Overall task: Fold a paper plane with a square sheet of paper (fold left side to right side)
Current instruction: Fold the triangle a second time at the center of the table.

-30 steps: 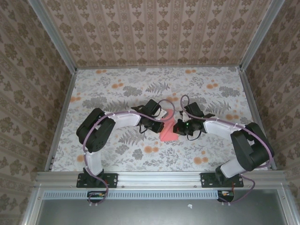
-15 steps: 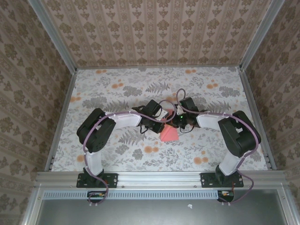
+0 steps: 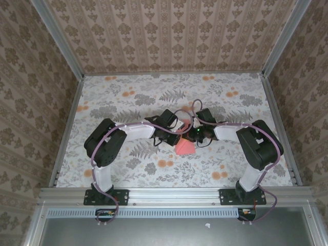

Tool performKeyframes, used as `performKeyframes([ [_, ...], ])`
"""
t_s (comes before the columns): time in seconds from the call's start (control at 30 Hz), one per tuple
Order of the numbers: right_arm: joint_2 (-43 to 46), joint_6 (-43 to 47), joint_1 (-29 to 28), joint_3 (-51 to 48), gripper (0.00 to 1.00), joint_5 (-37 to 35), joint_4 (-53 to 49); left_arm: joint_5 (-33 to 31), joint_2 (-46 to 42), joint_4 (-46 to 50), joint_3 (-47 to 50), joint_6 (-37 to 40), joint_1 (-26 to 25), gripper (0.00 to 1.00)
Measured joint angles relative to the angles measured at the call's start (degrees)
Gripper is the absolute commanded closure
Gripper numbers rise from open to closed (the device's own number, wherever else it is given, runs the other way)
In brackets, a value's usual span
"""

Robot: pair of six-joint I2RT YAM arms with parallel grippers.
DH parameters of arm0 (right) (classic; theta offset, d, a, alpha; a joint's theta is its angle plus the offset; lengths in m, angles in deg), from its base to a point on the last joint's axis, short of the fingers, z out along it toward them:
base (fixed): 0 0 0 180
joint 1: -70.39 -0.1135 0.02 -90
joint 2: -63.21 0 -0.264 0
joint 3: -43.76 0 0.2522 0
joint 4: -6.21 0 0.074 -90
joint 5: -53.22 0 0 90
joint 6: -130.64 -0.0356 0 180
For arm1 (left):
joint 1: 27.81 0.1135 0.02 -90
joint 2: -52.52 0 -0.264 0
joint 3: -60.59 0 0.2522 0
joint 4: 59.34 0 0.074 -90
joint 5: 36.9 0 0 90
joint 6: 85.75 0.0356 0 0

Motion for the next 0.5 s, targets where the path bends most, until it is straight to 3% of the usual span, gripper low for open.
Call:
performKeyframes([
  [0.5,-1.60,1.07,0.02,-0.13,0.99,-1.03,-0.20,-0.55,0.04,0.26,-0.22,0.79,-0.28,0.94],
])
